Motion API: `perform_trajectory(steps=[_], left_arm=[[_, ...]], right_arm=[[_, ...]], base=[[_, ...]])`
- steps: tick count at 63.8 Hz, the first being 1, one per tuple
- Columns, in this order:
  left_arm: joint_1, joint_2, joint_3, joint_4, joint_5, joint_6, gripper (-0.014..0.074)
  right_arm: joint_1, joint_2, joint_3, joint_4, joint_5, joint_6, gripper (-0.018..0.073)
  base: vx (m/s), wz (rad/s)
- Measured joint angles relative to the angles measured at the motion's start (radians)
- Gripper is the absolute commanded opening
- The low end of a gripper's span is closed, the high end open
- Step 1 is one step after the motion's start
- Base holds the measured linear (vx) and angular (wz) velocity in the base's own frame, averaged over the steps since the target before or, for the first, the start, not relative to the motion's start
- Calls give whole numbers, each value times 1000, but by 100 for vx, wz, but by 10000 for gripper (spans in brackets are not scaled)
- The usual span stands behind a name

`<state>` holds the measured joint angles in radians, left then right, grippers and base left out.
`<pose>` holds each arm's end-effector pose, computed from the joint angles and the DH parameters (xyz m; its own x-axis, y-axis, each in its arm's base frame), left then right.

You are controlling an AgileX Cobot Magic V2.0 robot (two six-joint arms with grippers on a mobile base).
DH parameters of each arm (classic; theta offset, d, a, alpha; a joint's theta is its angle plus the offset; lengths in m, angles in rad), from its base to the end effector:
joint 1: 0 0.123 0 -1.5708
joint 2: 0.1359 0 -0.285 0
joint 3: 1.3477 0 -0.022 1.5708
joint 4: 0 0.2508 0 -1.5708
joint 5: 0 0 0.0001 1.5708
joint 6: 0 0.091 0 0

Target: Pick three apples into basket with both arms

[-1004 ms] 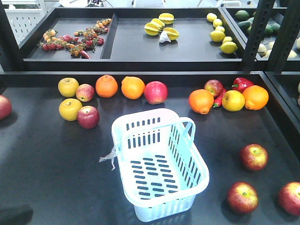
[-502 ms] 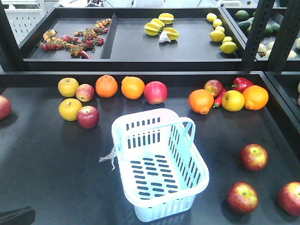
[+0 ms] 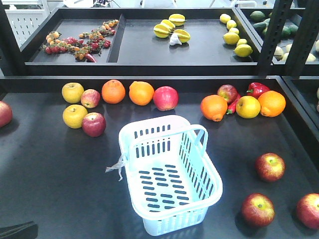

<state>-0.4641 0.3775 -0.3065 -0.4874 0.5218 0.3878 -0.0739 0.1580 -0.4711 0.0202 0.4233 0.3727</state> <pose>0.0635 -0.0556 0.2502 -0.4184 0.1628 -0.8936 0.6055 0.7833 -0.1408 0.0405 -0.0022 0.3214 0.0039 0.3820 -0.9242 0.0693 0.9219 0.3813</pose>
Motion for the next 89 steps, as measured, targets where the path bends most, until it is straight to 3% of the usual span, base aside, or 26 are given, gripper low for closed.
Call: perform_trajectory(steps=[12, 17, 21, 27, 38, 44, 61, 89], left_arm=[[0, 0, 0, 0, 0, 0, -8], [0, 0, 0, 0, 0, 0, -8], [0, 0, 0, 0, 0, -1, -8], [0, 0, 0, -1, 0, -1, -8], [0, 0, 0, -1, 0, -1, -8], [0, 0, 0, -1, 0, -1, -8], [0, 0, 0, -1, 0, -1, -8], [0, 0, 0, -1, 0, -1, -8]], right_arm=[[0, 252, -245, 136, 380, -426, -4], [0, 356, -281, 207, 447, -576, 11], [0, 413, -288, 230, 463, -630, 51], [0, 488, -289, 234, 481, -673, 188], [0, 615, -289, 248, 531, -719, 601], [0, 656, -289, 248, 530, -736, 724], [0, 749, -295, 281, 543, -761, 705], [0, 1187, -438, 308, 581, -765, 670]], base=[[0, 0], [0, 0], [0, 0], [0, 0], [0, 0], [0, 0], [0, 0], [0, 0]])
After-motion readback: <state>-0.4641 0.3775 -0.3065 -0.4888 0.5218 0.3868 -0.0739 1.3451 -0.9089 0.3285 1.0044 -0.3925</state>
